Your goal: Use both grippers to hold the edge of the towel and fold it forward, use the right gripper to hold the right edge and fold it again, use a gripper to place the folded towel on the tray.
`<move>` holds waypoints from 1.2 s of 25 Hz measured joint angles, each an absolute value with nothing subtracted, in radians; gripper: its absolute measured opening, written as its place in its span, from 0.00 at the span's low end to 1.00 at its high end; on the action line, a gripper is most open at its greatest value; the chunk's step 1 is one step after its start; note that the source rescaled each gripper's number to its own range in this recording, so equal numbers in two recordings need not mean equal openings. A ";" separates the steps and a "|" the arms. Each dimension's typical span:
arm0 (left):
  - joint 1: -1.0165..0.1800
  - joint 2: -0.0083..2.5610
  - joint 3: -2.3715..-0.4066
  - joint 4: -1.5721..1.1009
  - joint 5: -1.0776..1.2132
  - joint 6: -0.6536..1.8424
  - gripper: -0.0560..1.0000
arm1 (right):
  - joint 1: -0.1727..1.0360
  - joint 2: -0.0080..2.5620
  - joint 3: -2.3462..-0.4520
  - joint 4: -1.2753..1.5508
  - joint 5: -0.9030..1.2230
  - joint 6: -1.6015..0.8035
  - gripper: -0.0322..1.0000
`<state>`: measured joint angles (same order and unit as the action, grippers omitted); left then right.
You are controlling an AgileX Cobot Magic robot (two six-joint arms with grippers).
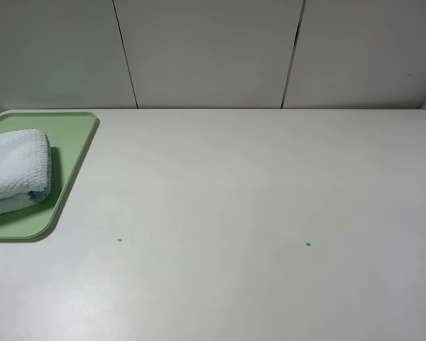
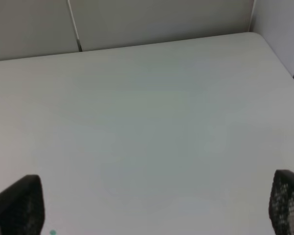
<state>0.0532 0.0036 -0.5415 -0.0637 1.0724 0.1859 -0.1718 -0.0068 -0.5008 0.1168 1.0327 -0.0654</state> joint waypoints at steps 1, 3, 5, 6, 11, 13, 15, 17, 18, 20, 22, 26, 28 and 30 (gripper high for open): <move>0.044 -0.002 -0.523 -0.064 1.068 0.186 1.00 | -0.172 -0.007 -0.501 0.117 1.033 -0.065 1.00; 0.033 -0.006 -0.498 -0.064 1.069 0.186 1.00 | -0.172 -0.007 -0.501 0.117 1.033 -0.065 1.00; 0.031 -0.007 -0.494 -0.064 1.070 0.186 1.00 | -0.172 -0.007 -0.501 0.117 1.033 -0.065 1.00; 0.031 -0.007 -0.494 -0.064 1.069 0.186 1.00 | -0.172 -0.007 -0.501 0.117 1.033 -0.065 1.00; 0.024 -0.007 -0.494 -0.064 1.069 0.186 1.00 | -0.172 -0.007 -0.501 0.117 1.033 -0.065 1.00; 0.008 -0.007 -0.494 -0.064 1.069 0.186 1.00 | -0.172 -0.007 -0.501 0.117 1.033 -0.065 1.00; -0.020 -0.007 -0.494 -0.063 1.069 0.186 1.00 | -0.172 -0.007 -0.501 0.117 1.033 -0.065 1.00; -0.052 -0.007 -0.494 -0.063 1.069 0.186 1.00 | -0.172 -0.007 -0.501 0.117 1.033 -0.065 1.00; -0.062 -0.007 -0.494 -0.063 1.069 0.186 1.00 | -0.172 -0.007 -0.501 0.117 1.033 -0.065 1.00; -0.069 -0.007 -0.494 -0.063 1.069 0.186 1.00 | -0.172 -0.007 -0.501 0.117 1.033 -0.065 1.00; -0.069 -0.007 -0.494 -0.063 1.069 0.186 1.00 | -0.172 -0.007 -0.501 0.117 1.033 -0.065 1.00; -0.069 -0.007 -0.494 -0.063 1.069 0.186 1.00 | -0.172 -0.007 -0.501 0.117 1.033 -0.065 1.00; -0.069 -0.007 -0.494 -0.063 1.069 0.186 1.00 | -0.172 -0.007 -0.501 0.117 1.033 -0.065 1.00; -0.069 -0.007 -0.494 -0.063 1.069 0.186 1.00 | -0.172 -0.007 -0.501 0.117 1.033 -0.065 1.00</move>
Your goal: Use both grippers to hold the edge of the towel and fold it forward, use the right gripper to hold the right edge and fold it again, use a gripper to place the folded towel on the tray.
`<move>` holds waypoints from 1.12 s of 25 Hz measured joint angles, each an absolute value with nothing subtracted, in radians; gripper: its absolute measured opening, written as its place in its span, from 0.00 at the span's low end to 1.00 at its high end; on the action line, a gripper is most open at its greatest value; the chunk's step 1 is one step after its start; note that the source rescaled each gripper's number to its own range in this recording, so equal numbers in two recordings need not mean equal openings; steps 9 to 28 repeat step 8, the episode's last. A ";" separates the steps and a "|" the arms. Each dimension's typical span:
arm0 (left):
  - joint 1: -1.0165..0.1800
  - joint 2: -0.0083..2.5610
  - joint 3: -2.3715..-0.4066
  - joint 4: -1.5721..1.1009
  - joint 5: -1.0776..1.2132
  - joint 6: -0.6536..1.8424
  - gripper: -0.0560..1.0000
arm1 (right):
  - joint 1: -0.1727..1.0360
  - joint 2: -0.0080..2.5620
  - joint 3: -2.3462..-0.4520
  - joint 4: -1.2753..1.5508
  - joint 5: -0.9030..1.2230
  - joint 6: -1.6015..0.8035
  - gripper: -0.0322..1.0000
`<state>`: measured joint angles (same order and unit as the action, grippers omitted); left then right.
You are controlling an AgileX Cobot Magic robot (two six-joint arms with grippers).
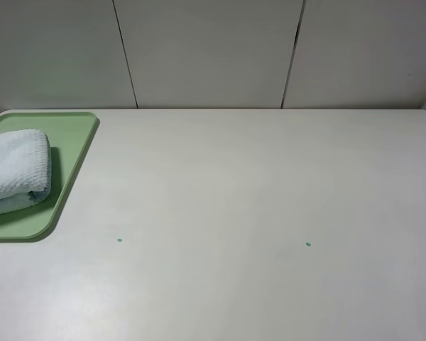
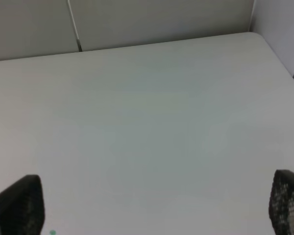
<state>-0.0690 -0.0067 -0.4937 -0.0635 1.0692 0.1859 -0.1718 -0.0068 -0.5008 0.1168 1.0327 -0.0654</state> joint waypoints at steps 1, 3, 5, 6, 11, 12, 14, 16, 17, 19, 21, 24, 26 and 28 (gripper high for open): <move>-0.069 -0.007 -0.494 -0.063 1.069 0.186 1.00 | -0.172 -0.007 -0.501 0.117 1.033 -0.065 1.00; -0.069 -0.007 -0.494 -0.063 1.069 0.186 1.00 | -0.172 -0.007 -0.501 0.117 1.033 -0.065 1.00; -0.069 -0.007 -0.494 -0.063 1.069 0.186 1.00 | -0.172 -0.007 -0.501 0.117 1.033 -0.065 1.00; -0.069 -0.007 -0.494 -0.063 1.069 0.186 1.00 | -0.172 -0.007 -0.501 0.117 1.033 -0.065 1.00; -0.069 -0.007 -0.494 -0.063 1.069 0.186 1.00 | -0.172 -0.007 -0.501 0.117 1.033 -0.065 1.00; -0.069 -0.007 -0.494 -0.063 1.069 0.186 1.00 | -0.172 -0.007 -0.501 0.117 1.033 -0.065 1.00; -0.069 -0.007 -0.494 -0.063 1.069 0.186 1.00 | -0.172 -0.007 -0.501 0.117 1.033 -0.065 1.00; -0.069 -0.007 -0.494 -0.063 1.069 0.186 1.00 | -0.172 -0.007 -0.501 0.117 1.033 -0.065 1.00; -0.069 -0.007 -0.494 -0.063 1.069 0.186 1.00 | -0.172 -0.007 -0.501 0.117 1.033 -0.065 1.00; -0.069 -0.007 -0.494 -0.063 1.069 0.186 1.00 | -0.172 -0.007 -0.501 0.117 1.033 -0.065 1.00; -0.069 -0.007 -0.494 -0.063 1.069 0.186 1.00 | -0.172 -0.007 -0.501 0.117 1.033 -0.065 1.00; -0.069 -0.007 -0.494 -0.063 1.069 0.186 1.00 | -0.172 -0.007 -0.501 0.117 1.033 -0.065 1.00; -0.069 -0.007 -0.494 -0.063 1.069 0.186 1.00 | -0.172 -0.007 -0.501 0.117 1.033 -0.065 1.00; -0.069 -0.007 -0.494 -0.063 1.069 0.186 1.00 | -0.172 -0.007 -0.501 0.117 1.033 -0.065 1.00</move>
